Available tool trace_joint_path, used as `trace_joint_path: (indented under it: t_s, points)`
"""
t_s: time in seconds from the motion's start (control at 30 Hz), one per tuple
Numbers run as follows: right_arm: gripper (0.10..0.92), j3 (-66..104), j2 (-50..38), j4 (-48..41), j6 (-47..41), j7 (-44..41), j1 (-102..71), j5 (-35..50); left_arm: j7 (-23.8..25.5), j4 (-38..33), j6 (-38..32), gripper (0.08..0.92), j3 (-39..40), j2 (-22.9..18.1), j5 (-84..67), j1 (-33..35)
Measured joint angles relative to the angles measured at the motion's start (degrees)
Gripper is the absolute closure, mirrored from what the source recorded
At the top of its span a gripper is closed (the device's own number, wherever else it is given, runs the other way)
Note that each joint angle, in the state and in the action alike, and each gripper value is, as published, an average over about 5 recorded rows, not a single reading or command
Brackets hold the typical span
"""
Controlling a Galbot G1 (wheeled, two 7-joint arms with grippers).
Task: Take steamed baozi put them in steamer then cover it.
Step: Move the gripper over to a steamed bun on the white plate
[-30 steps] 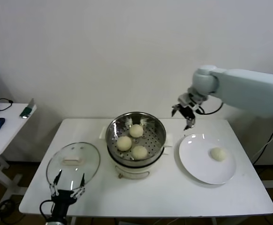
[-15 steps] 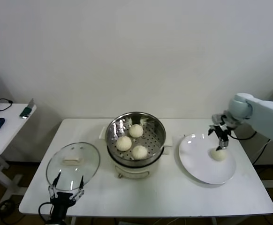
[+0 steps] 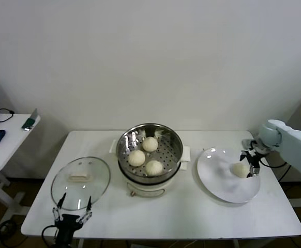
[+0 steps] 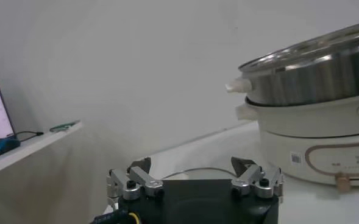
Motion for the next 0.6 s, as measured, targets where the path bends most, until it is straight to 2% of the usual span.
trace_joint_path:
  t_s: [0.6]
  points:
    - [0.215, 4.8, 6.9, -10.4, 3.1, -1.0, -3.5, -6.1, 0.0, 1.1, 0.0, 0.177, 0.0, 0.0, 0.1, -0.6]
